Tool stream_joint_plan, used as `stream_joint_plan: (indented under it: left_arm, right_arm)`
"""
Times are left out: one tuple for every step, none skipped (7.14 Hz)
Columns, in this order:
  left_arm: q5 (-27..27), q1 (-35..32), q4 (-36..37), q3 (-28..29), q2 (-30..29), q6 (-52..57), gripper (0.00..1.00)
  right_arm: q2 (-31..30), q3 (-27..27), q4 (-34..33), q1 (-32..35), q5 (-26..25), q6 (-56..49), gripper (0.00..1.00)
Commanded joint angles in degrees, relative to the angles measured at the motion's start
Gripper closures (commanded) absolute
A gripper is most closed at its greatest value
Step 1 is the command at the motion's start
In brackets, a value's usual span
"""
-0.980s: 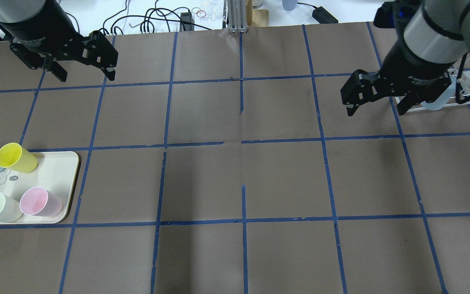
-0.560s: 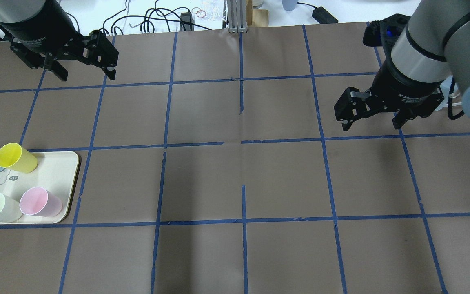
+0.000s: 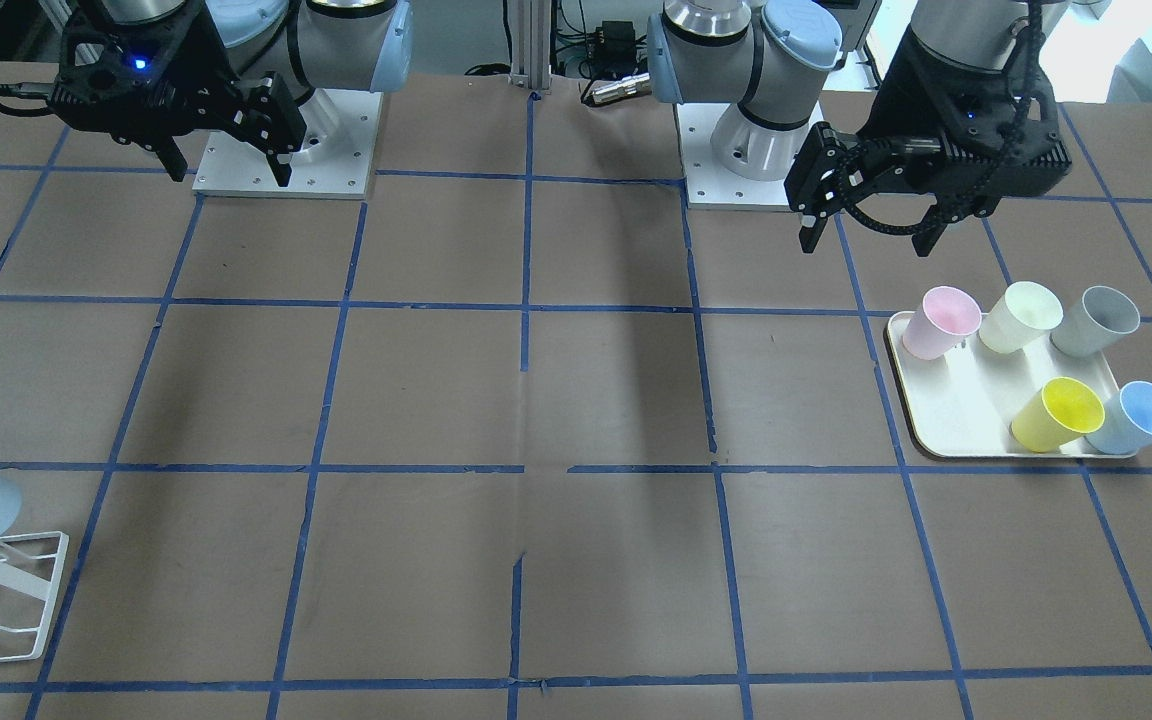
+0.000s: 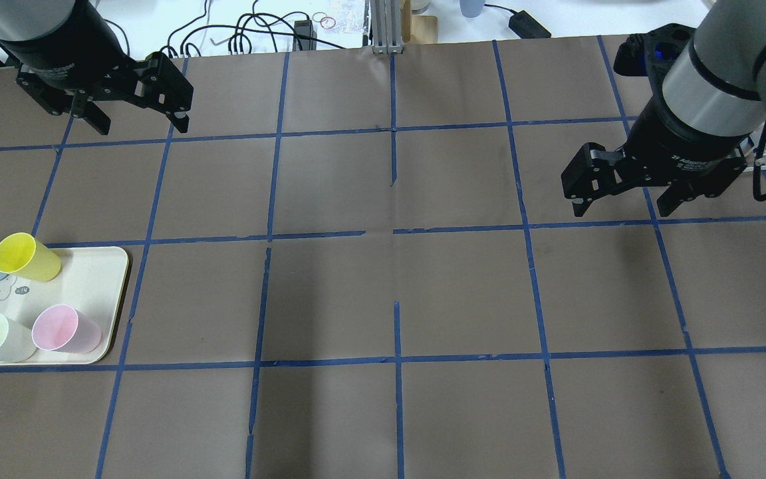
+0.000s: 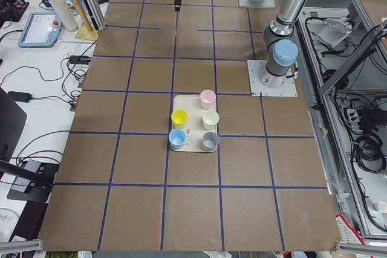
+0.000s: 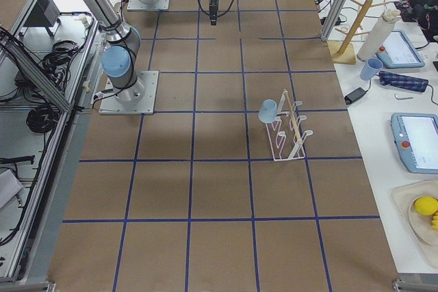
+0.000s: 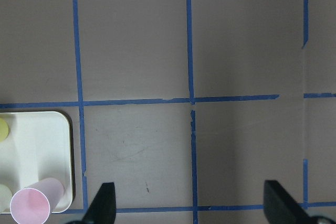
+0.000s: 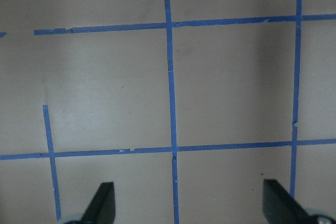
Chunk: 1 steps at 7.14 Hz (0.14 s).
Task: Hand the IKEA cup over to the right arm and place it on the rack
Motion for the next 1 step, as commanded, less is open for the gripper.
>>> stream_joint_plan:
  left_arm:
    - [0.04, -0.02, 0.0, -0.08, 0.13, 0.0, 0.0]
  right_arm:
    - [-0.04, -0.01, -0.01, -0.02, -0.01, -0.06, 0.0]
